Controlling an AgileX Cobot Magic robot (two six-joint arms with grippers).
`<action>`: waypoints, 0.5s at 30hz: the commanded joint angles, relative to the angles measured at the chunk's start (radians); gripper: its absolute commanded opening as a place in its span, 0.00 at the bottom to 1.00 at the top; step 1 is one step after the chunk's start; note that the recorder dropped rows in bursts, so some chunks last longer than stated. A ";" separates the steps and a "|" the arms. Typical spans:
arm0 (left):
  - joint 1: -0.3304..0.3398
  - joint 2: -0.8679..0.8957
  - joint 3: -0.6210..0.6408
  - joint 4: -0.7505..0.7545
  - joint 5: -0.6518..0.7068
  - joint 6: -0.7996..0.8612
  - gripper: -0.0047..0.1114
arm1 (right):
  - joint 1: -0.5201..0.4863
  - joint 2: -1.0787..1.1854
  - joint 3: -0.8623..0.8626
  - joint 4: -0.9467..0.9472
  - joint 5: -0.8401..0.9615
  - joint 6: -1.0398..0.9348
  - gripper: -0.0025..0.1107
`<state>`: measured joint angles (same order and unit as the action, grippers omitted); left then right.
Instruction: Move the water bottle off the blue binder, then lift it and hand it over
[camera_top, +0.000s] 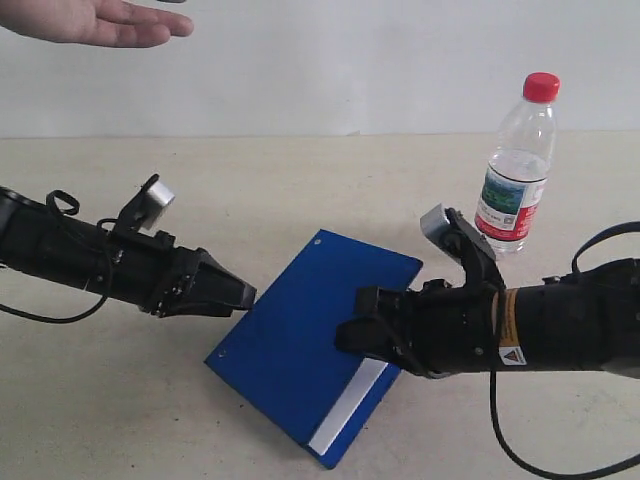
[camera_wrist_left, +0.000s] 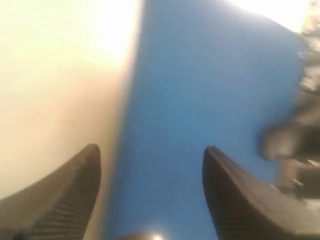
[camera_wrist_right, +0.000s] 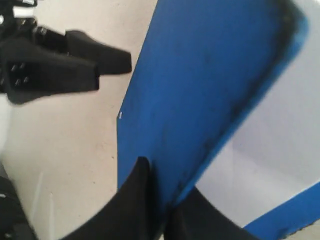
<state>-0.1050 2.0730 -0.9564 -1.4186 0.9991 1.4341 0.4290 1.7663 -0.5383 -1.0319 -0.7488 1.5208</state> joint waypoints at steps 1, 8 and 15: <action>0.024 -0.003 -0.005 -0.013 -0.046 0.026 0.52 | 0.000 0.002 -0.002 -0.092 0.024 -0.193 0.02; 0.025 -0.003 -0.005 -0.013 0.007 0.105 0.52 | 0.000 0.002 -0.002 -0.125 -0.024 -0.357 0.02; 0.025 -0.003 -0.005 -0.041 0.180 0.307 0.52 | 0.000 0.002 -0.002 -0.135 -0.111 -0.403 0.02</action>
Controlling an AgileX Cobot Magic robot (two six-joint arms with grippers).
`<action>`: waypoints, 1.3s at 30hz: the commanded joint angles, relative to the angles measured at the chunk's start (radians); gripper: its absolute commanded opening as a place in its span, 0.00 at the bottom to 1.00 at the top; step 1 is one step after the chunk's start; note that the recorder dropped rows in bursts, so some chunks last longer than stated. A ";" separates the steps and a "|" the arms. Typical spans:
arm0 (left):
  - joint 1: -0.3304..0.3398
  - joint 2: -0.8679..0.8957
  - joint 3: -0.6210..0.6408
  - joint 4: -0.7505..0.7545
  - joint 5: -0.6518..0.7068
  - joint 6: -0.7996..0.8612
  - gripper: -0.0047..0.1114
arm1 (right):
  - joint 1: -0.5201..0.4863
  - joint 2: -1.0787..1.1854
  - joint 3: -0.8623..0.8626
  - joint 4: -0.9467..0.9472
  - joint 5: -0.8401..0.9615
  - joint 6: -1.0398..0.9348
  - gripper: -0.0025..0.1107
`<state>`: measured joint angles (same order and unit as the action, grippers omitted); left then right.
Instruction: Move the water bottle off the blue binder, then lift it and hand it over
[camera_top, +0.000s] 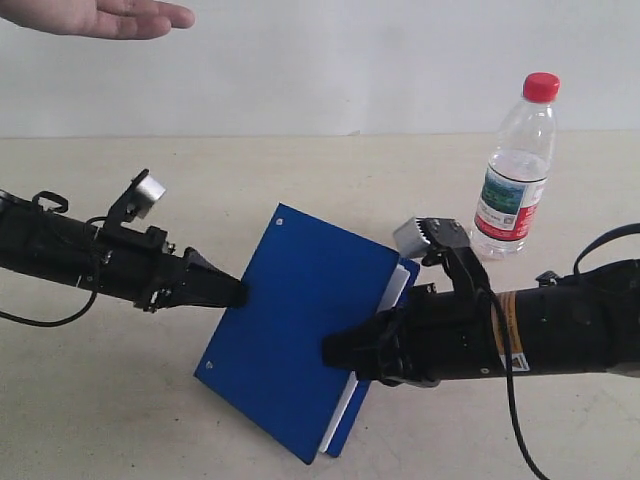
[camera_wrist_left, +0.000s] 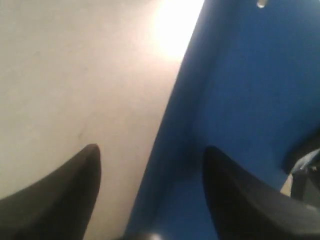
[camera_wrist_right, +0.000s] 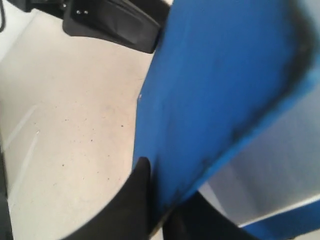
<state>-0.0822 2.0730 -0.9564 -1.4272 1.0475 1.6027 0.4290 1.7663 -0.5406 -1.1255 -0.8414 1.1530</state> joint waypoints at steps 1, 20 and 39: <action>0.002 -0.003 -0.005 -0.051 0.174 0.187 0.52 | 0.000 0.002 0.001 -0.043 -0.018 -0.037 0.02; 0.000 0.085 -0.005 -0.071 0.174 0.445 0.52 | 0.000 0.002 0.001 -0.243 -0.067 -0.067 0.02; 0.000 0.085 -0.005 -0.056 0.174 0.455 0.08 | 0.000 0.002 0.001 -0.187 0.179 -0.036 0.18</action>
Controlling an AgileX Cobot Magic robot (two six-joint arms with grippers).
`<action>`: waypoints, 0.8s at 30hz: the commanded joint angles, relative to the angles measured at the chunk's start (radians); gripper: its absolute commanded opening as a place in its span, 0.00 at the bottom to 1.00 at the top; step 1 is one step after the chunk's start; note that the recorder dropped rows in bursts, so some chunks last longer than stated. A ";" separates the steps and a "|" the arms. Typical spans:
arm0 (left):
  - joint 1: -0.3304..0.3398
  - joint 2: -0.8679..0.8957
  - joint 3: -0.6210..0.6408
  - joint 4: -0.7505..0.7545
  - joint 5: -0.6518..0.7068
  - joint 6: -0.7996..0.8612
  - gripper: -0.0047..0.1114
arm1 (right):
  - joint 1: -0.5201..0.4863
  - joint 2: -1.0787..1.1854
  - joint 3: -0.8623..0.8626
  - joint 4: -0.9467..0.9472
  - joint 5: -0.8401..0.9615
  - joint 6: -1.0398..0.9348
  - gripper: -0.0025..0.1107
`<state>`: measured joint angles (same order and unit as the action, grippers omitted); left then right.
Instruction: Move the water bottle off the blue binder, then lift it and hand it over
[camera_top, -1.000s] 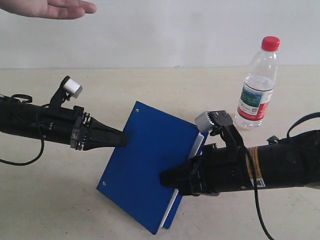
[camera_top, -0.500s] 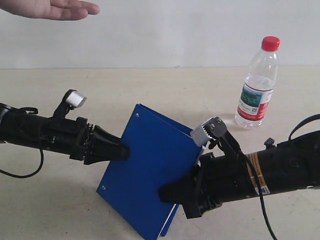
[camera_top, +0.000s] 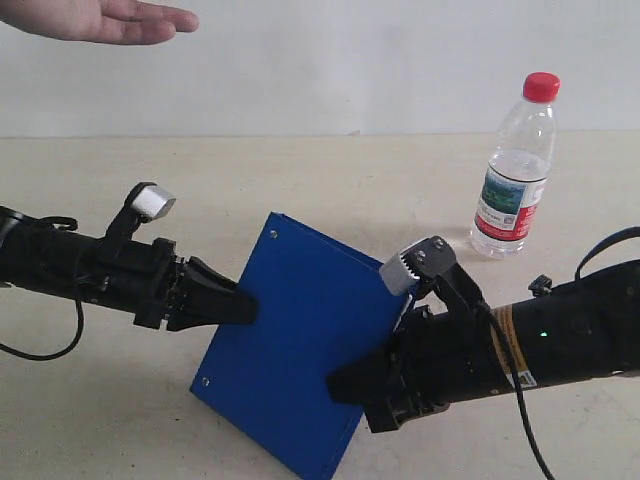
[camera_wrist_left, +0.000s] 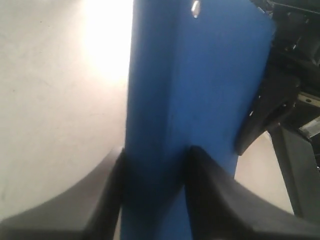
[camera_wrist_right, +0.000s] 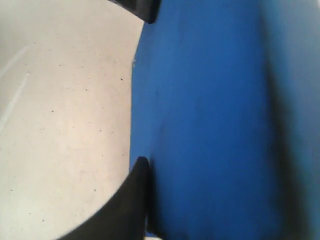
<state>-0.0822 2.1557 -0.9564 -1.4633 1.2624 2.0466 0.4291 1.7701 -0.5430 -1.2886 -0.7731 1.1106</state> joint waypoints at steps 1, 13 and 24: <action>0.000 0.003 -0.005 -0.022 -0.041 0.012 0.08 | 0.000 -0.002 0.003 -0.024 0.108 0.006 0.26; 0.059 0.003 -0.005 -0.052 -0.041 0.029 0.08 | 0.000 -0.004 0.003 -0.237 0.128 0.324 0.63; 0.081 -0.002 0.007 -0.043 -0.041 0.010 0.08 | 0.000 -0.004 -0.009 -0.156 0.059 0.276 0.63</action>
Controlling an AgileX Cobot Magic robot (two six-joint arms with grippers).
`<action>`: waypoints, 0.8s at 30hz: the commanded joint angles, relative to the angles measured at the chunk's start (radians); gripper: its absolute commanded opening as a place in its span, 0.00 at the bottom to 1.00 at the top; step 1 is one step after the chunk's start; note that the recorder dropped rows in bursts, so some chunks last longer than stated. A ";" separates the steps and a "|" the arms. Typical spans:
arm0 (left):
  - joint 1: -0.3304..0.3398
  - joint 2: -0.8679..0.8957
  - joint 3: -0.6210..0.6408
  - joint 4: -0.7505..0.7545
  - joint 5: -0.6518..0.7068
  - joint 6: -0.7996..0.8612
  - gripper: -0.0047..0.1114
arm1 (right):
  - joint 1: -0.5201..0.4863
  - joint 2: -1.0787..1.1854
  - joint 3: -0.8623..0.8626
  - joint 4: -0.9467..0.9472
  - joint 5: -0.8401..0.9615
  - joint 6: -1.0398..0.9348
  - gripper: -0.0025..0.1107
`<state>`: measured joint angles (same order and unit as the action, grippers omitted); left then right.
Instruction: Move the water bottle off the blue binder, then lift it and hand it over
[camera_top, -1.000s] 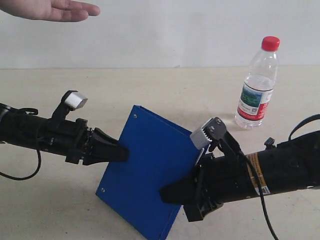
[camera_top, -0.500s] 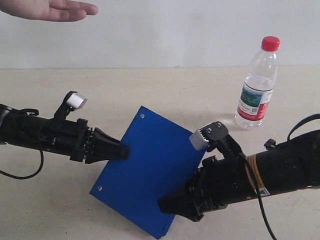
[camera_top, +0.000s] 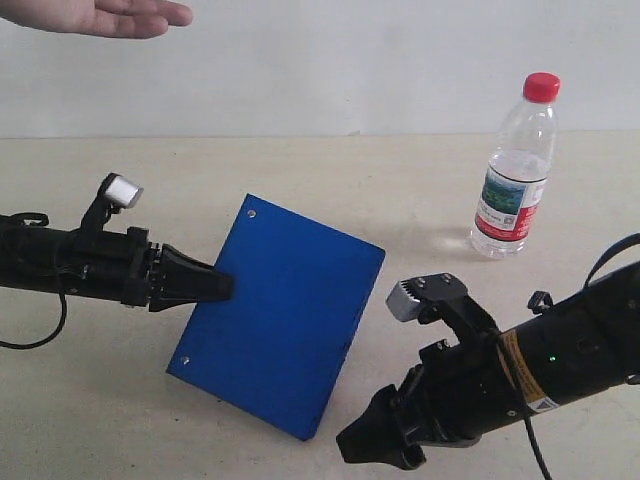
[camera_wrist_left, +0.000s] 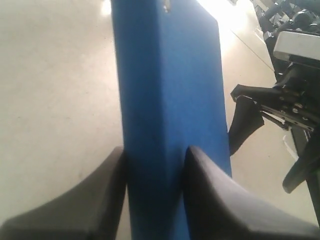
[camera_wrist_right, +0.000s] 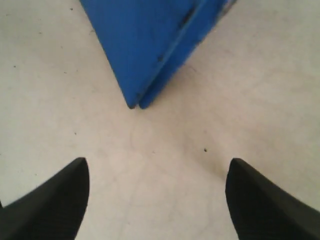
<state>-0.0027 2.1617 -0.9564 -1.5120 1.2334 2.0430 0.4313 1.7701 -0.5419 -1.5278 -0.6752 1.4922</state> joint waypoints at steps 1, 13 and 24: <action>0.002 -0.008 0.009 0.012 -0.012 0.013 0.08 | -0.003 -0.004 -0.010 0.112 -0.026 -0.135 0.63; -0.045 -0.008 0.016 0.043 -0.012 0.013 0.08 | -0.003 0.047 -0.093 0.365 -0.019 -0.307 0.63; -0.067 -0.008 0.016 0.023 -0.012 -0.028 0.08 | -0.003 0.086 -0.130 0.372 -0.162 -0.335 0.04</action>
<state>-0.0517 2.1597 -0.9456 -1.4990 1.2194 2.0132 0.4230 1.8580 -0.6577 -1.1560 -0.7722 1.1935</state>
